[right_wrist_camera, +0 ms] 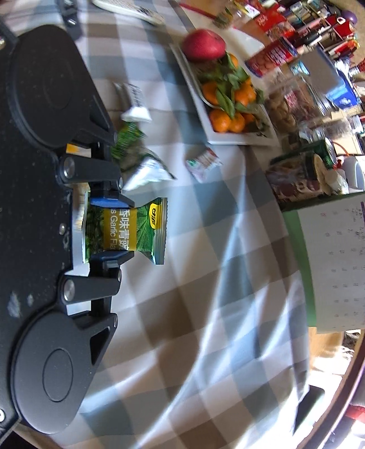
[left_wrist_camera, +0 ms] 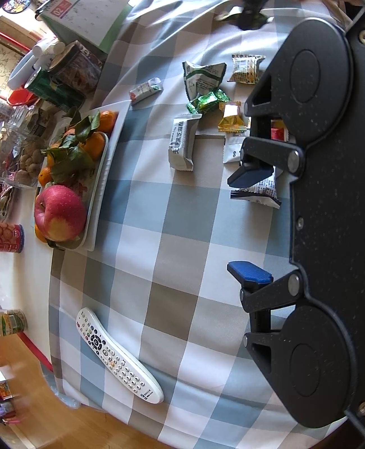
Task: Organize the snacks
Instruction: 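Grasp the white printed packet with the left gripper while the right gripper holds the green packet, then carry both held packets back over the gold tray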
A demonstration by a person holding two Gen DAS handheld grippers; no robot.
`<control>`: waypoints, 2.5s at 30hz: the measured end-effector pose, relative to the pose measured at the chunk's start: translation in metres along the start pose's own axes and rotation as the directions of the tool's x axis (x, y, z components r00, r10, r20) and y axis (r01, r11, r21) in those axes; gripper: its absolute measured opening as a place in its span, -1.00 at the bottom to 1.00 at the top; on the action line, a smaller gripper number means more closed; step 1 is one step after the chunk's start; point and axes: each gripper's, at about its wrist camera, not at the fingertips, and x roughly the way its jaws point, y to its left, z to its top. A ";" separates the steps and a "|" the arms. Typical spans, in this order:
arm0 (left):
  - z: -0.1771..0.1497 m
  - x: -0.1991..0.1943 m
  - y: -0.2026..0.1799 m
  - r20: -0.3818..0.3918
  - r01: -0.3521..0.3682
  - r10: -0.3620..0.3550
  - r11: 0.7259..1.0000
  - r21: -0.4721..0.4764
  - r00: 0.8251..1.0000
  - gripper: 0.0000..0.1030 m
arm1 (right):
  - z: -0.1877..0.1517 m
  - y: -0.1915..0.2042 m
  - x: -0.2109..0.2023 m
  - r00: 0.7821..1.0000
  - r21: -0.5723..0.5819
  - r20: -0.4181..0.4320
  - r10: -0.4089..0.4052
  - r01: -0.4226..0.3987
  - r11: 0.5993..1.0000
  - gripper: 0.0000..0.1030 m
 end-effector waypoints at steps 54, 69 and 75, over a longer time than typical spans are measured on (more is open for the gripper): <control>-0.018 0.052 -0.042 -0.062 -0.061 0.068 0.993 0.106 0.996 0.00 | -0.067 0.004 -0.016 0.973 -0.068 -0.182 0.144 -0.158 0.985 -0.39; -0.019 0.019 -0.019 -0.015 -0.006 0.006 1.000 -0.008 1.000 -0.01 | -0.059 -0.015 0.000 0.978 0.013 -0.192 0.081 -0.080 0.997 -0.39; -0.042 -0.007 -0.023 0.009 0.018 -0.018 0.999 0.035 1.000 -0.01 | -0.059 -0.020 0.001 0.984 0.015 -0.170 0.055 -0.053 0.998 -0.39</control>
